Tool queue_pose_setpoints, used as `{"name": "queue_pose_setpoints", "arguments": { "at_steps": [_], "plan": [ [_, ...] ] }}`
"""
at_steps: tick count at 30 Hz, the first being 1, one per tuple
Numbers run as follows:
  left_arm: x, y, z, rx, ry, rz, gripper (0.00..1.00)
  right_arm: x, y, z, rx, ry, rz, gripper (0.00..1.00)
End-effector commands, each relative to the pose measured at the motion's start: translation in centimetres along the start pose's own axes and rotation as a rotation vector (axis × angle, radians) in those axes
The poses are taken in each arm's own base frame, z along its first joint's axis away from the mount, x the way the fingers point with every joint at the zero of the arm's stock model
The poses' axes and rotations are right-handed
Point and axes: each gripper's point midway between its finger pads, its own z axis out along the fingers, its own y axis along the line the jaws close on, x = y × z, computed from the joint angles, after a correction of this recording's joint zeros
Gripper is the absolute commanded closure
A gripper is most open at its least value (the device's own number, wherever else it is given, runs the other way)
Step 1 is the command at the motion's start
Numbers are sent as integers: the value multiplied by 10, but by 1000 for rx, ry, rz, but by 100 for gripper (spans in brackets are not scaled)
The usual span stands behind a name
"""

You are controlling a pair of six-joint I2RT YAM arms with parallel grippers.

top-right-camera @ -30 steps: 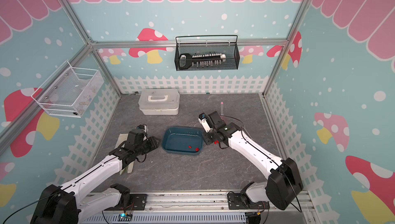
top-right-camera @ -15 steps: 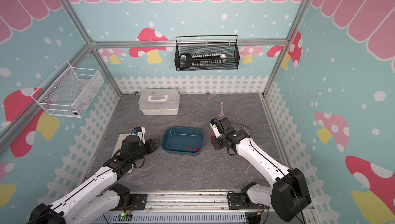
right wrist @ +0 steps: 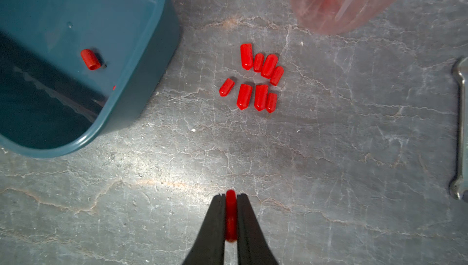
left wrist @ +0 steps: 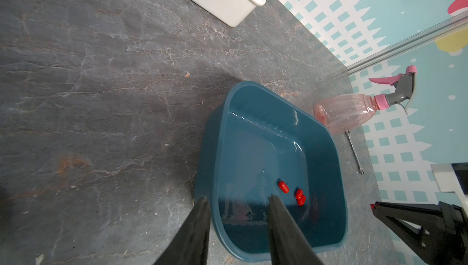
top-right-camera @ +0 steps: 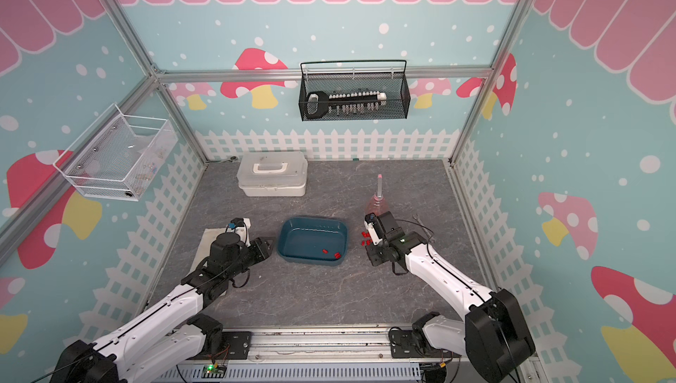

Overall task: Take the screw protection sleeves out of the storage box
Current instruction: Place the screw protection sleeve at the center of the board.

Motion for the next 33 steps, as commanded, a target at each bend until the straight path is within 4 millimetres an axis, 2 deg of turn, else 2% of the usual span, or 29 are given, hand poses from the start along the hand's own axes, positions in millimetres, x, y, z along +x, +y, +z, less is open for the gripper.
{"name": "queue_pose_setpoints", "arguments": {
  "at_steps": [1,10,16,20,26,33],
  "plan": [
    [-4,-1,-2,11,-37,-6,60,-7,-4,0,6,-26,35,86],
    [-2,1,-3,12,-40,-12,60,-1,-7,24,13,-28,104,86],
    [-3,0,-1,13,-38,-11,60,3,-15,26,55,-39,103,86],
    [-3,2,1,10,-39,-14,60,-3,-14,27,39,-34,95,85],
    [-3,3,2,2,-36,-15,60,-8,-13,39,27,-21,99,86],
    [-3,3,5,-5,-29,-14,60,-4,-11,47,15,-19,111,86]
  ]
}}
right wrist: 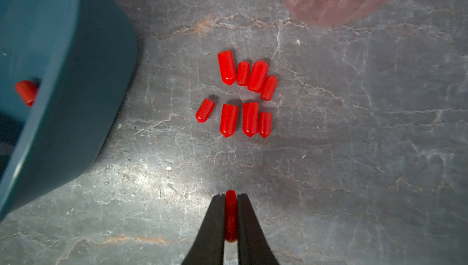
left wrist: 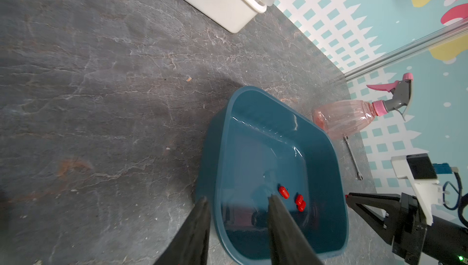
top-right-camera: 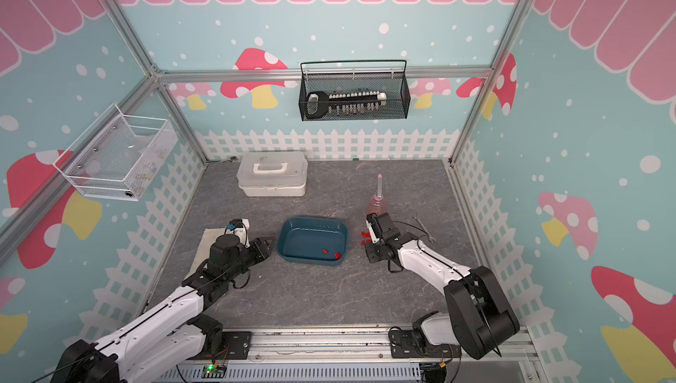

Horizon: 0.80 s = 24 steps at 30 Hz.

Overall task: Take the screw protection sleeves out of the storage box
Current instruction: Place the screw protection sleeve at the center of the board.

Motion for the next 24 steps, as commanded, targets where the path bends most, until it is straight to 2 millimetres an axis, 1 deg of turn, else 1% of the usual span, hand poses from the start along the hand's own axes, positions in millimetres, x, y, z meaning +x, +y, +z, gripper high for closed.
{"name": "queue_pose_setpoints", "arguments": {
  "at_steps": [1,13,24],
  "plan": [
    [-4,-2,1,1,-15,4,60,-3,-2,3,-1,-14,17,86],
    [-4,-3,2,4,-10,7,60,3,-15,18,58,51,38,86],
    [-5,-4,0,5,-16,9,60,-3,-21,17,79,36,40,84]
  ]
}}
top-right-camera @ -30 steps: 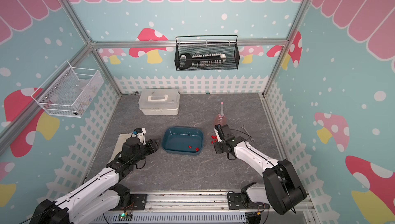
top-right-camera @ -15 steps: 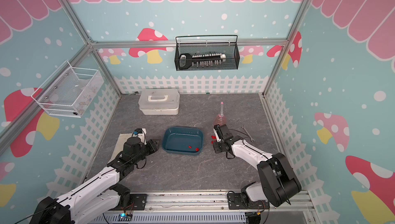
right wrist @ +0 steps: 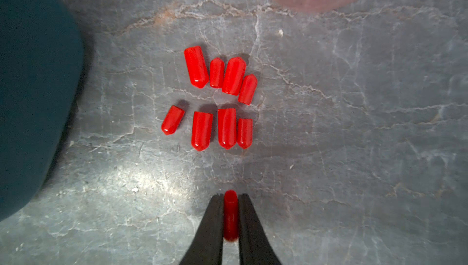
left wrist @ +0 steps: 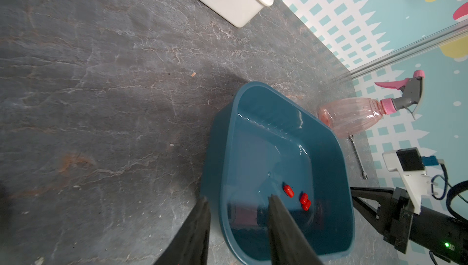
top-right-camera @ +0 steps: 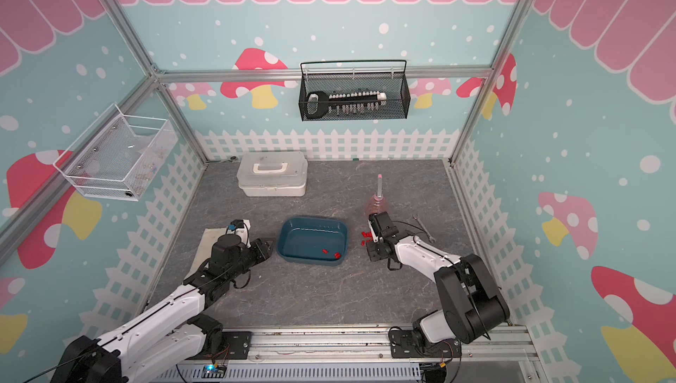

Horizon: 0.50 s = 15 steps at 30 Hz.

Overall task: Take the screw protection sleeves out of the storage box
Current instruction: Place the screw protection sleeve at the center of the board.

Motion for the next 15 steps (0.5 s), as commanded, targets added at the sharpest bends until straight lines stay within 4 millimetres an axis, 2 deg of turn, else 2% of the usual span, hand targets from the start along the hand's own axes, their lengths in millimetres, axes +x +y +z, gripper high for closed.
{"name": "queue_pose_setpoints", "arguments": {
  "at_steps": [1,15],
  "plan": [
    [-8,-6,-2,14,-27,9,60,-8,-6,-1,21,-12,17,84],
    [-7,-6,-2,16,-26,9,60,-14,-7,5,29,1,-2,83]
  ]
}}
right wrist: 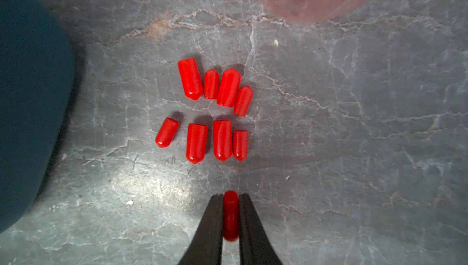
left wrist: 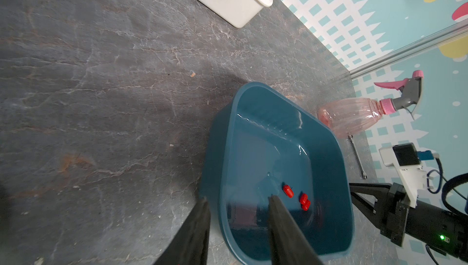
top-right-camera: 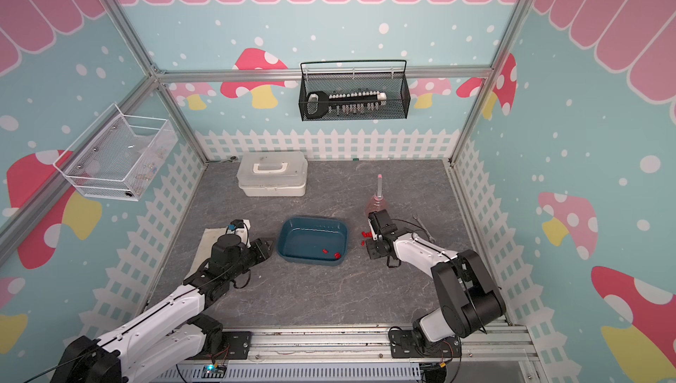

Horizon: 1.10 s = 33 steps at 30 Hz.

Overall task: Take the screw protection sleeves out of the storage box
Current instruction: Place the screw protection sleeve at the center of the board.

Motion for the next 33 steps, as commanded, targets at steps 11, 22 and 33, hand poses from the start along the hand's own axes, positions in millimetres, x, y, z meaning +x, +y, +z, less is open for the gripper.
{"name": "queue_pose_setpoints", "arguments": {
  "at_steps": [11,22,33],
  "plan": [
    [-7,-7,-1,20,-23,10,60,-7,-5,3,14,0,-4,82],
    [-7,-7,-2,21,-23,13,60,-9,-5,7,0,13,-2,78],
    [-7,-7,-2,22,-23,13,60,-9,-3,9,-12,21,-7,79]
  ]
}}
